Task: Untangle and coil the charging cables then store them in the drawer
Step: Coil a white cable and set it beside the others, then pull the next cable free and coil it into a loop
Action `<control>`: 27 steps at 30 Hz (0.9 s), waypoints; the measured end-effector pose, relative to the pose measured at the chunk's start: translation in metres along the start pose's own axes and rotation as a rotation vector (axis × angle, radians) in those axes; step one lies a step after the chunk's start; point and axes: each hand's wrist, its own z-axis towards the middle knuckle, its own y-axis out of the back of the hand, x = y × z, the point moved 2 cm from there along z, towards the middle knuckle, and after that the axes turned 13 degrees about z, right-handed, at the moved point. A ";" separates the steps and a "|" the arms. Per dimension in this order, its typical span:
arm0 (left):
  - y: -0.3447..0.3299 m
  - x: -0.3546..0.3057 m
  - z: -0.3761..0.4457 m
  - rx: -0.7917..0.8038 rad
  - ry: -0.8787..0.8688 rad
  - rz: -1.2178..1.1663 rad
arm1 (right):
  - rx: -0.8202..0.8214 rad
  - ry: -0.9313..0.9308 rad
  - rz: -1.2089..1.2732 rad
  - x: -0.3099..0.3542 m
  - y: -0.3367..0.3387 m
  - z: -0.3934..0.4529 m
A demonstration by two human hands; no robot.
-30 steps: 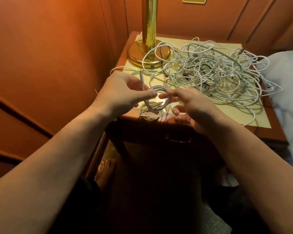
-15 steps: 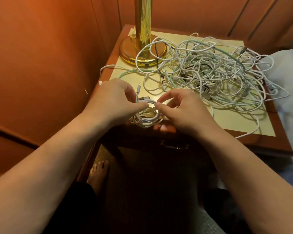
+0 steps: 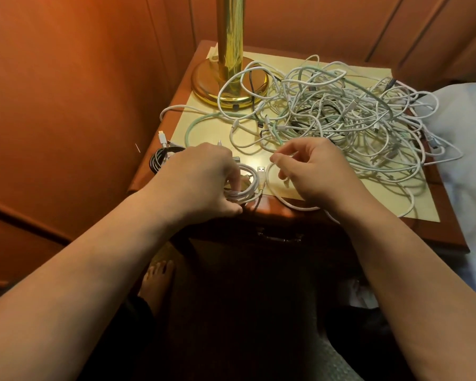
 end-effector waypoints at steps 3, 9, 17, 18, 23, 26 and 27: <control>-0.002 0.003 0.000 -0.033 0.011 -0.004 | 0.009 -0.014 0.019 -0.001 0.003 -0.001; -0.003 0.010 0.000 -0.054 0.093 0.026 | 0.016 -0.005 -0.064 -0.001 0.004 -0.003; 0.001 0.007 0.001 -0.043 0.204 0.015 | 0.022 -0.015 -0.315 0.002 0.018 -0.008; 0.004 0.005 0.000 -0.048 0.213 0.007 | 0.093 -0.037 -0.377 0.002 0.016 -0.011; 0.016 -0.013 -0.001 -0.253 0.218 0.008 | 0.269 -0.032 -0.507 0.003 0.010 -0.017; 0.013 -0.026 0.003 -0.262 0.147 -0.067 | 0.246 0.009 -0.417 0.006 0.016 -0.019; 0.011 -0.030 0.005 -0.258 0.128 -0.085 | 0.238 0.019 -0.340 0.007 0.019 -0.019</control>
